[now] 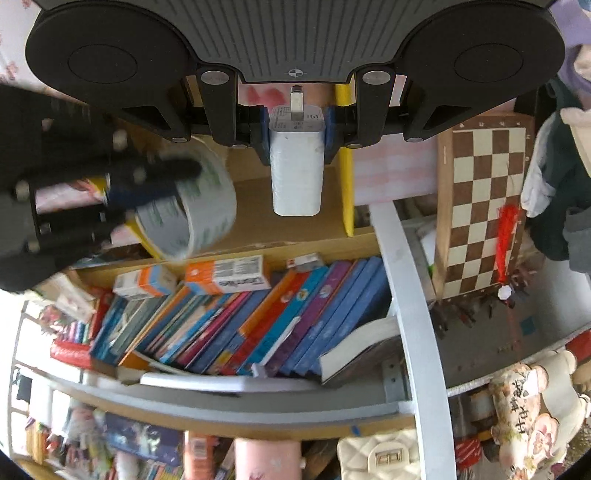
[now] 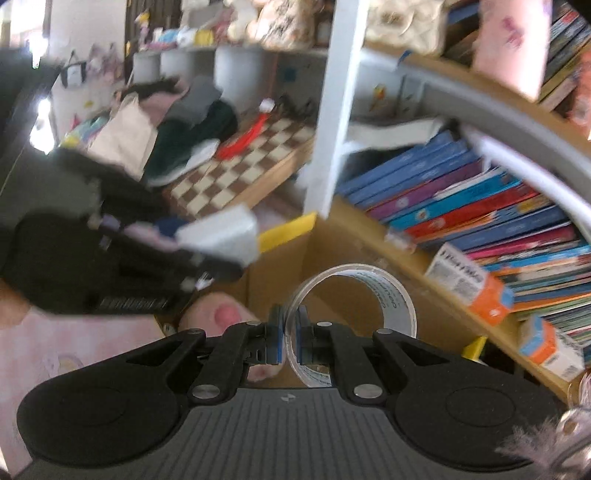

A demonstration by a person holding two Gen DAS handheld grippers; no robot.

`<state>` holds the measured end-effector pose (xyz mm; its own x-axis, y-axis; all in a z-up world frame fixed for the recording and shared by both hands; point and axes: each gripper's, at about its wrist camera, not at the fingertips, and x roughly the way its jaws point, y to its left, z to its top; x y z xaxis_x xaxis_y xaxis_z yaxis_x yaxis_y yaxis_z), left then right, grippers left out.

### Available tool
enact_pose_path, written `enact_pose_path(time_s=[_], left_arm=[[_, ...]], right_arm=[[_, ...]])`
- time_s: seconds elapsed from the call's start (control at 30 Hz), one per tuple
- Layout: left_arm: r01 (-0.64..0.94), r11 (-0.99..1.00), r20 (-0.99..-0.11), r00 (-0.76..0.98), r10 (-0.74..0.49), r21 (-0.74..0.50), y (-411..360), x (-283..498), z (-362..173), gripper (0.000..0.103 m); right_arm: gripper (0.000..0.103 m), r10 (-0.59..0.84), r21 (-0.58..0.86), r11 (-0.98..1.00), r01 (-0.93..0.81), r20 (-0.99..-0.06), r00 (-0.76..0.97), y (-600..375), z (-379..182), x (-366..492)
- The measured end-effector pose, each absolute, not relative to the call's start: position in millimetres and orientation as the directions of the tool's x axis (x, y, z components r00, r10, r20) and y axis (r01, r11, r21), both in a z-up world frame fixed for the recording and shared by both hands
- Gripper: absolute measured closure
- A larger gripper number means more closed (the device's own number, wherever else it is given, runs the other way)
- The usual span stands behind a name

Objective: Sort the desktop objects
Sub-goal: 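Open both tools to drop the tape roll and charger into the box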

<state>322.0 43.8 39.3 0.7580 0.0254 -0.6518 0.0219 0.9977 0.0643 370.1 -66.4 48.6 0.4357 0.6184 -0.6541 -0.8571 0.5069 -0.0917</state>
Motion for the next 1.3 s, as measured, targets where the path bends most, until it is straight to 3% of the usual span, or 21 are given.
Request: enact_pose_path(time_s=[0.4, 0.83, 0.87, 1.0, 1.3], left_arm=[[0.073, 0.996, -0.759, 0.651, -0.003, 0.059, 36, 387, 1, 0.078], [0.136, 0.982, -0.799, 0.601, 0.026, 0.133, 23, 404, -22, 0.078], [0.135, 0.982, -0.798, 0.602, 0.027, 0.135, 22, 404, -21, 0.079], [0.173, 0.966, -0.769, 0.638, 0.038, 0.191, 13, 395, -17, 0.080], [0.180, 0.970, -0.795, 0.606, 0.021, 0.163, 13, 397, -23, 0.077]], right_arm=[[0.096, 0.546, 0.017, 0.474, -0.880, -0.790, 0.279, -45, 2, 396], [0.096, 0.542, 0.162, 0.514, -0.842, -0.822, 0.172, -47, -5, 414], [0.095, 0.544, 0.172, 0.519, -0.837, -0.822, 0.168, -49, -6, 415], [0.074, 0.541, 0.208, 0.561, -0.801, -0.825, 0.164, -62, -13, 426], [0.060, 0.519, 0.180, 0.578, -0.796, -0.834, 0.188, -72, -9, 429]])
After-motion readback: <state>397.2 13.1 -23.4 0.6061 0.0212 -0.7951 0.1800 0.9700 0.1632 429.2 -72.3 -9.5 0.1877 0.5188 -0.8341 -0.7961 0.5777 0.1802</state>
